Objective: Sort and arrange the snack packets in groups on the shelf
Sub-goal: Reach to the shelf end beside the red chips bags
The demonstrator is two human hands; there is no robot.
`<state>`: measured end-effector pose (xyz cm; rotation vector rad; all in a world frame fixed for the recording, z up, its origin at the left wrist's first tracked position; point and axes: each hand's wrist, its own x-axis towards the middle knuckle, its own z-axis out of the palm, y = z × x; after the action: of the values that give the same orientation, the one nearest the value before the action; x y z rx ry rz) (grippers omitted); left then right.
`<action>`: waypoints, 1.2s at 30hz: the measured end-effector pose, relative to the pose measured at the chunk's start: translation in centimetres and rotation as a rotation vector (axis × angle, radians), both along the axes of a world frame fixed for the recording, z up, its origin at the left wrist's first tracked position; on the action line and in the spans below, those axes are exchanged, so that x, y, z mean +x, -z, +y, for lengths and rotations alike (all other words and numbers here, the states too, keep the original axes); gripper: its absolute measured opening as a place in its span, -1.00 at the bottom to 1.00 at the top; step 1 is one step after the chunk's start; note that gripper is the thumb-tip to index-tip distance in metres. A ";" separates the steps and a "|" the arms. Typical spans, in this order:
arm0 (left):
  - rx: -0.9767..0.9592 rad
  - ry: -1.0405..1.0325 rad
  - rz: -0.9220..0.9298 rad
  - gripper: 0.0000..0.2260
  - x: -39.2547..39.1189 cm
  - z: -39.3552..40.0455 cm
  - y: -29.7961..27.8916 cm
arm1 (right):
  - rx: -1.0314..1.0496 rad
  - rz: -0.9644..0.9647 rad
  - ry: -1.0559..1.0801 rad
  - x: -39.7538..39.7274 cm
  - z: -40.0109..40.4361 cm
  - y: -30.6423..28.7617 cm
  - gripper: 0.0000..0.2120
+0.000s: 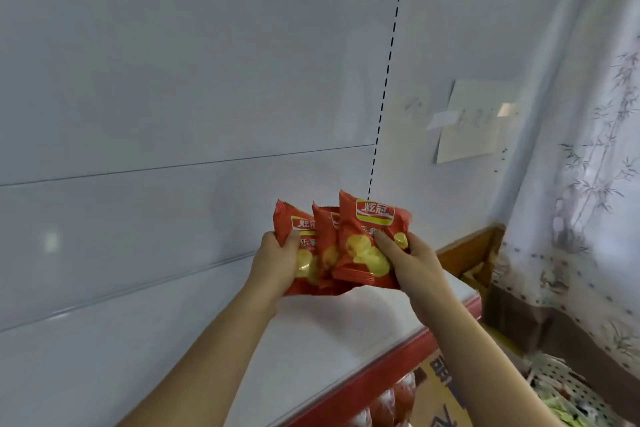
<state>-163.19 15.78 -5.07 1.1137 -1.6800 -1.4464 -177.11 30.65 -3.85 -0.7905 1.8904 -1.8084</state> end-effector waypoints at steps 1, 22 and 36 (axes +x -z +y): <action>0.005 -0.026 -0.023 -0.63 -0.9 -0.5 0.2 | 0.027 -0.006 -0.033 -1.4 -0.9 0.4 -0.76; -0.189 -0.258 -0.777 -0.52 -9.0 -2.6 1.9 | 0.242 0.177 -0.405 -13.6 -10.9 2.3 -0.63; -0.122 -0.392 -0.398 -0.57 -6.3 -1.1 0.5 | 0.449 0.442 -0.368 -10.9 -9.7 2.0 -0.39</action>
<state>-169.50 14.67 -5.53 1.6319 -1.6561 -0.9062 -188.00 20.90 -5.80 -1.3311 2.1218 -0.9916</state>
